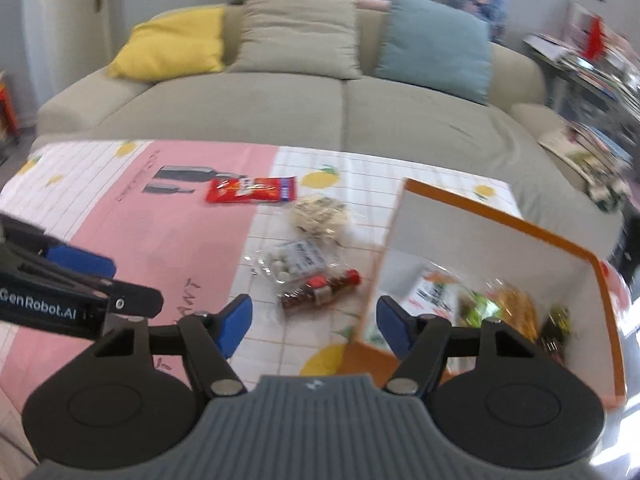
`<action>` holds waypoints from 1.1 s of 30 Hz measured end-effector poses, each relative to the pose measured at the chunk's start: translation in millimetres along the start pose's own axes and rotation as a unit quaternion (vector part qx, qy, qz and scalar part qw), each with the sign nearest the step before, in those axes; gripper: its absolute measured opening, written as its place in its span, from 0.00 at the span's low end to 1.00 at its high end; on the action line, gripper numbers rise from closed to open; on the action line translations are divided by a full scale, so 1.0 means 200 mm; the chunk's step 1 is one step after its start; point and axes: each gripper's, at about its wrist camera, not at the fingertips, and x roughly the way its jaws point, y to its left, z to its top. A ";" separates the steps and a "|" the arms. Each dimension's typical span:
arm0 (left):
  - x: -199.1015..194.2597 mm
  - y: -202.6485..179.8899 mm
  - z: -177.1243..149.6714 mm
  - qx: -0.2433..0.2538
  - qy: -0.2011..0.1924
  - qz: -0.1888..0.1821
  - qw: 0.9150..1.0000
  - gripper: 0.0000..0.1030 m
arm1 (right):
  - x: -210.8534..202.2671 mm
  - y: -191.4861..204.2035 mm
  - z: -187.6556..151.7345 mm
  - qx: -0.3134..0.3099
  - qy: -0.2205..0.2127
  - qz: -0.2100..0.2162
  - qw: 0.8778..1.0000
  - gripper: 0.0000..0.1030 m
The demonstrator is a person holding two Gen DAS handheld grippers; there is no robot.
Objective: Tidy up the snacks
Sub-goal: 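Withdraw both tools from the box toward the remaining snacks, then grasp the white yogurt-ball packet with the left tool while the right tool grasps the clear puffed-snack bag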
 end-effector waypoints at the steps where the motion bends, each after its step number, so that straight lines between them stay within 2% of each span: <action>1: 0.02 0.02 0.02 0.006 0.002 -0.002 1.000 0.69 | 0.03 0.00 0.03 -0.010 0.006 0.006 1.000 0.65; 8: 0.19 0.07 0.17 0.050 0.013 -0.020 0.998 0.69 | 0.31 -0.04 0.26 -0.032 0.069 0.034 0.997 0.58; 13: 0.39 0.03 0.27 0.106 0.040 -0.038 0.993 0.71 | 0.51 -0.05 0.38 -0.102 0.129 0.050 0.985 0.49; 16: 0.50 0.01 0.31 0.132 0.056 -0.045 0.989 0.72 | 0.59 -0.03 0.41 -0.185 0.151 0.067 0.969 0.49; 20: 0.64 0.00 0.34 0.145 0.069 -0.047 0.986 0.76 | 0.69 -0.02 0.43 -0.285 0.175 0.077 0.939 0.49; 24: 0.76 -0.02 0.36 0.150 0.083 -0.065 0.983 0.79 | 0.77 -0.05 0.46 -0.324 0.195 0.092 0.921 0.49; 28: 0.85 -0.05 0.36 0.174 0.090 -0.049 0.979 0.79 | 0.85 -0.06 0.46 -0.354 0.218 0.109 0.903 0.50; 33: 0.91 -0.07 0.37 0.191 0.087 -0.039 0.977 0.81 | 0.90 -0.06 0.45 -0.377 0.230 0.120 0.889 0.52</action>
